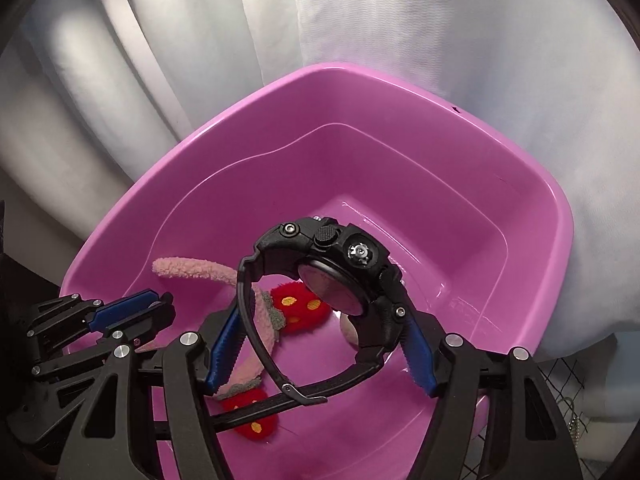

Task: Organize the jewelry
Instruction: 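Open both tools to drop the hair tie and watch into the tub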

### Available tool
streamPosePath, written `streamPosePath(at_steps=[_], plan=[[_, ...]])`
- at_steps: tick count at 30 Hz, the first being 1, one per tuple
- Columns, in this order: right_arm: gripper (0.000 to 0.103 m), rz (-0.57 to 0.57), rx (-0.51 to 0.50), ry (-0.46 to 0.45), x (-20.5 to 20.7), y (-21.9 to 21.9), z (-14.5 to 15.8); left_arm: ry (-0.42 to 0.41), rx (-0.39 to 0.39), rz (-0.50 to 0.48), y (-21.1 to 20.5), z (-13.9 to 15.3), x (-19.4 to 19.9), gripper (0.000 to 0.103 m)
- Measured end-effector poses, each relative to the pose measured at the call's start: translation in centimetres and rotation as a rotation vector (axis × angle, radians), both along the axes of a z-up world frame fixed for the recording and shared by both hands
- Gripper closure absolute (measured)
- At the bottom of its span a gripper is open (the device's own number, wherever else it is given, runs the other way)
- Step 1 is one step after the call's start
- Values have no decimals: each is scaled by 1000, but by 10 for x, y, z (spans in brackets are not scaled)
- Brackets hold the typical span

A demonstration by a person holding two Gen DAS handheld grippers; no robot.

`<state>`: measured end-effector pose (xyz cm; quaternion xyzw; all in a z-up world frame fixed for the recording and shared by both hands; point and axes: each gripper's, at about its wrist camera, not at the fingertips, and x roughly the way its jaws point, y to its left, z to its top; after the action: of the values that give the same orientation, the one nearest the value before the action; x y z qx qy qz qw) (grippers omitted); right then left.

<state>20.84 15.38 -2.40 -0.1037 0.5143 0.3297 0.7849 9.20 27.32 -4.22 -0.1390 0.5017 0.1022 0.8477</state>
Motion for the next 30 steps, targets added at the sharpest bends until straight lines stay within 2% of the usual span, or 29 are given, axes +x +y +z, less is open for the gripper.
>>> streamPosePath(at_steps=[3, 5, 6, 7, 9, 13, 22, 30], plan=[[36, -3, -17, 4, 4, 4, -2, 13, 16, 4, 0, -2, 1, 82], [36, -4, -44, 14, 7, 7, -5, 19, 39, 6, 1, -2, 2, 73], [36, -4, -61, 23, 9, 9, -7, 18, 54, 7, 1, -1, 2, 59], [36, 0, -80, 24, 9, 12, -8, 12, 72, 12, 1, 1, 0, 41], [36, 8, -107, 33, 10, 16, -10, -8, 92, 21, 3, 3, -3, 30], [36, 3, -109, 29, 14, 18, -13, 3, 81, 33, 8, 3, -5, 26], [32, -19, -59, -1, 28, 20, 0, 10, 82, 35, 5, 4, -11, 26], [32, -25, -25, -5, 19, 12, 2, 5, 78, 30, -1, 5, -15, 26]])
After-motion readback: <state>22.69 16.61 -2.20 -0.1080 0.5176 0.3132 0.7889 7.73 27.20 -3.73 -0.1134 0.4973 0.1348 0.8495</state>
